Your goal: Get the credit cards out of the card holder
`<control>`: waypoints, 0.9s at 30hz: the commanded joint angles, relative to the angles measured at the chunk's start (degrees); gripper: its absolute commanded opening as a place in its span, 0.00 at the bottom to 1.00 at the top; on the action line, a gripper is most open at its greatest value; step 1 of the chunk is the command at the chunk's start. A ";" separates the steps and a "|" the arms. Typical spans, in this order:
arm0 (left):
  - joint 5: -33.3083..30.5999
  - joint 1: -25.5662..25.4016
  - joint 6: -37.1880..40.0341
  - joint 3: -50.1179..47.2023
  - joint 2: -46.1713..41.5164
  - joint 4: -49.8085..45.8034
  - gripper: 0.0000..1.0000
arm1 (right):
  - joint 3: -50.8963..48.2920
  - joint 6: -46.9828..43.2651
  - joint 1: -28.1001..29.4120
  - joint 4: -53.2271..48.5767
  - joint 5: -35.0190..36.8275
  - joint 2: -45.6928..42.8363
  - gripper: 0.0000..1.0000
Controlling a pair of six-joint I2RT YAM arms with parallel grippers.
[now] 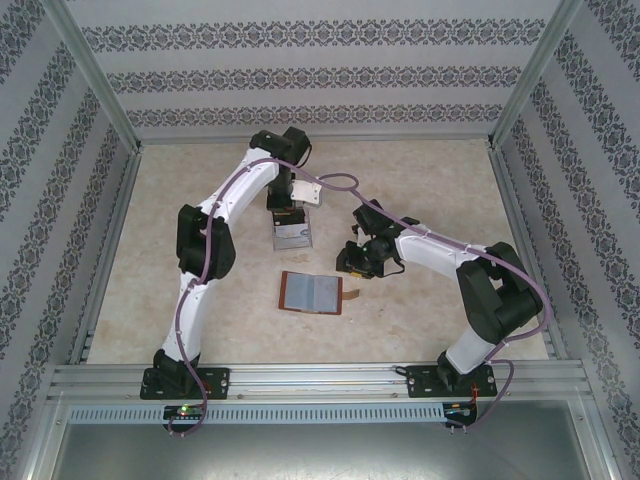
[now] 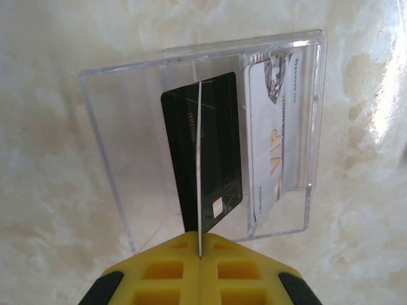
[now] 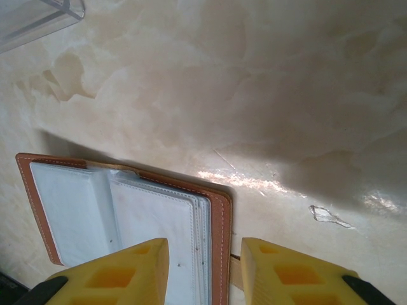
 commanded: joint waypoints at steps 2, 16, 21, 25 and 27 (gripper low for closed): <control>-0.09 -0.64 1.31 1.56 2.06 -3.52 0.00 | -0.71 -0.24 -0.72 0.22 -0.68 0.07 0.36; -2.52 -0.82 -0.99 4.04 2.85 -2.78 0.21 | -0.80 -0.23 -0.91 0.27 -0.87 0.04 0.35; -3.22 -1.32 -1.83 4.70 1.56 -2.38 0.26 | -0.88 0.02 -0.91 0.39 -0.89 -0.08 0.35; -2.38 -1.42 -4.64 4.59 0.03 -0.62 0.26 | -0.93 0.03 -0.91 0.57 -0.90 -0.26 0.36; -2.00 -1.50 -7.00 4.47 -0.59 0.55 0.26 | -0.79 0.12 -0.91 0.57 -0.90 -0.35 0.36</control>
